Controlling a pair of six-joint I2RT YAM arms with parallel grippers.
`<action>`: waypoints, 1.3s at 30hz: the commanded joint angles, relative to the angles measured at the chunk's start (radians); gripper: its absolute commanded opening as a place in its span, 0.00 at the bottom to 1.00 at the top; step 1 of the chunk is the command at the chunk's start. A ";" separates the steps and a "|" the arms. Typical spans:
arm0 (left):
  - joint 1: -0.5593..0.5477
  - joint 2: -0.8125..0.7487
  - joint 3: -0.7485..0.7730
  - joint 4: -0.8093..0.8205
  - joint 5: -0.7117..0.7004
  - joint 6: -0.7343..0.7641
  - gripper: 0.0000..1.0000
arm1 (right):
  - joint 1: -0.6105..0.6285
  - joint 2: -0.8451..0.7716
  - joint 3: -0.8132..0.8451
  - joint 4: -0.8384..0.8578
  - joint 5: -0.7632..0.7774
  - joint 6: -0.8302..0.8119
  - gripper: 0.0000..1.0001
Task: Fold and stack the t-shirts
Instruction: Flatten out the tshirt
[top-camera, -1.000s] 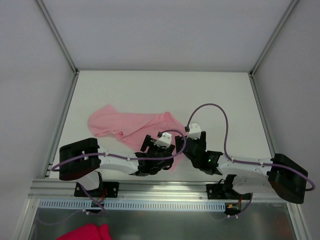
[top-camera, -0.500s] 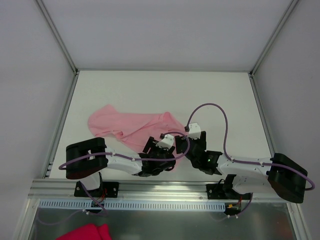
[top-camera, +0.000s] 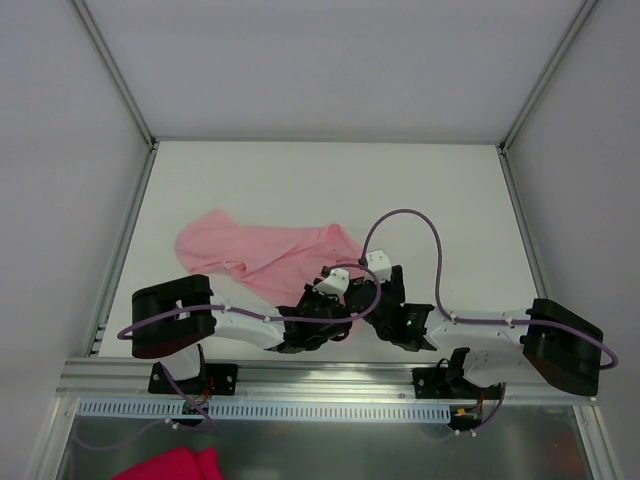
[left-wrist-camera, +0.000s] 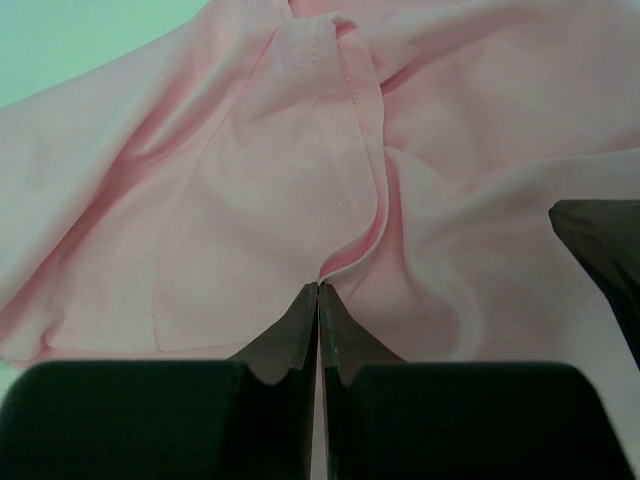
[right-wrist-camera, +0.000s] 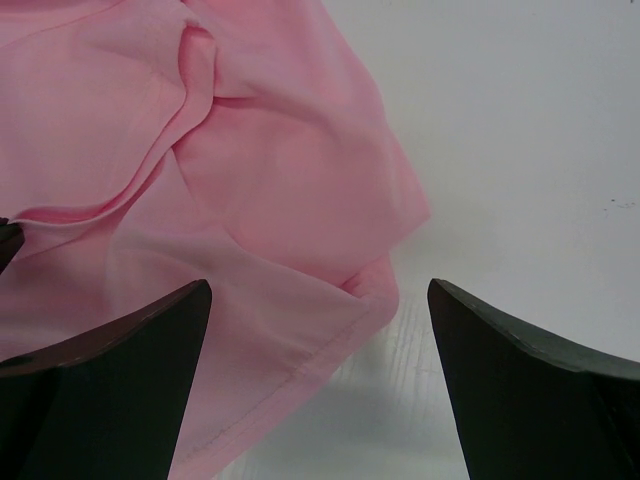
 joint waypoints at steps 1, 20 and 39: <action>-0.007 0.011 0.028 0.036 -0.037 0.003 0.00 | 0.032 -0.013 0.042 0.014 0.072 0.038 0.96; 0.005 0.038 0.038 0.125 0.006 0.084 0.50 | 0.107 -0.089 0.057 -0.096 0.172 0.064 0.96; 0.005 0.068 0.026 0.119 0.080 0.064 0.44 | 0.107 -0.106 0.056 -0.110 0.183 0.066 0.96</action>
